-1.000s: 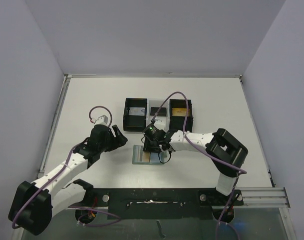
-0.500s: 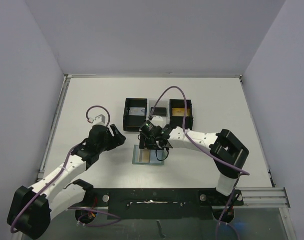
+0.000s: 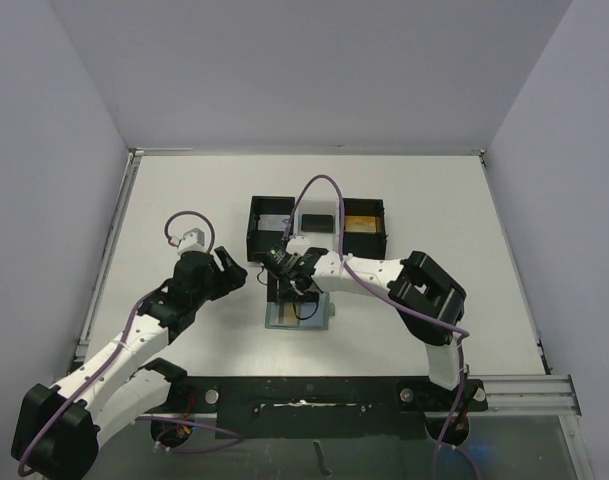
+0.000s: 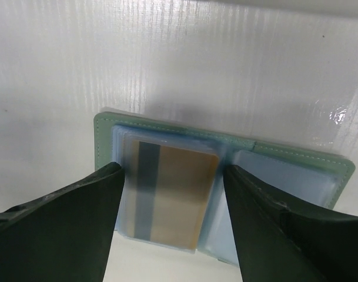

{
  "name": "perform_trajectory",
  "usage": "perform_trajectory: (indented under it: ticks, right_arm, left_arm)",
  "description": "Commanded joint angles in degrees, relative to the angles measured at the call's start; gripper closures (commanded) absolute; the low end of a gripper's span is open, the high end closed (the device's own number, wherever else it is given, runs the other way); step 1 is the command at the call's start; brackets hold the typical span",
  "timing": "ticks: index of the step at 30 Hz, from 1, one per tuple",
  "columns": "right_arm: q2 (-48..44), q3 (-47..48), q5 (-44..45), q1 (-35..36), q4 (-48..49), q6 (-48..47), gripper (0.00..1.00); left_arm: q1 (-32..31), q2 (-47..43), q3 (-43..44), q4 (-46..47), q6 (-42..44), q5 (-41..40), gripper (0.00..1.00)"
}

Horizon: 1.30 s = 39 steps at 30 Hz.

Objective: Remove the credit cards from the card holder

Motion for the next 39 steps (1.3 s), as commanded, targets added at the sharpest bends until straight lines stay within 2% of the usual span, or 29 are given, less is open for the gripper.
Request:
perform_trajectory:
  ticks: [1,4,8,14,20,22,24,29,35,39]
  right_arm:
    - [1.03,0.58,0.52,0.56,-1.87,0.51,0.34]
    - [0.61,-0.42,0.84,0.56,-2.06,0.85,0.43]
    - [-2.45,-4.79,-1.02,0.04,3.33,0.44,0.53]
    - [-7.42,-12.28,-5.68,-1.97,13.39,0.92,0.63]
    - [-10.73,-20.42,-8.64,-3.23,23.38,2.82,0.64]
    - [-11.38,-21.26,-8.83,-3.44,24.01,3.26,0.63]
    - [-11.48,-20.73,-7.98,-3.40,22.82,3.16,0.60]
    - [-11.17,-19.92,-7.94,-3.32,22.11,2.38,0.59]
    - [-10.35,-20.81,-9.09,-2.89,24.41,2.94,0.75]
    - [-11.83,-24.93,-10.75,-2.89,30.15,5.26,0.87]
  left_arm:
    - [0.07,0.24,1.23,1.52,-0.26,-0.01,0.34]
    - [0.05,0.61,1.23,1.73,-0.14,0.43,0.34]
    - [0.07,1.64,0.91,4.13,0.87,3.57,0.34]
    - [-0.02,6.65,0.27,11.35,2.89,16.94,0.35]
    - [-0.95,10.50,-0.77,13.56,3.57,26.75,0.39]
    - [-1.07,11.56,-1.05,13.27,3.49,28.80,0.41]
    - [-1.24,13.25,-1.18,11.79,2.66,28.44,0.45]
    - [-1.51,17.28,-2.25,13.50,0.89,29.56,0.65]
    - [-1.85,20.03,-3.76,16.63,0.90,32.36,0.78]
    - [-1.95,18.83,-3.75,16.79,1.71,31.37,0.80]
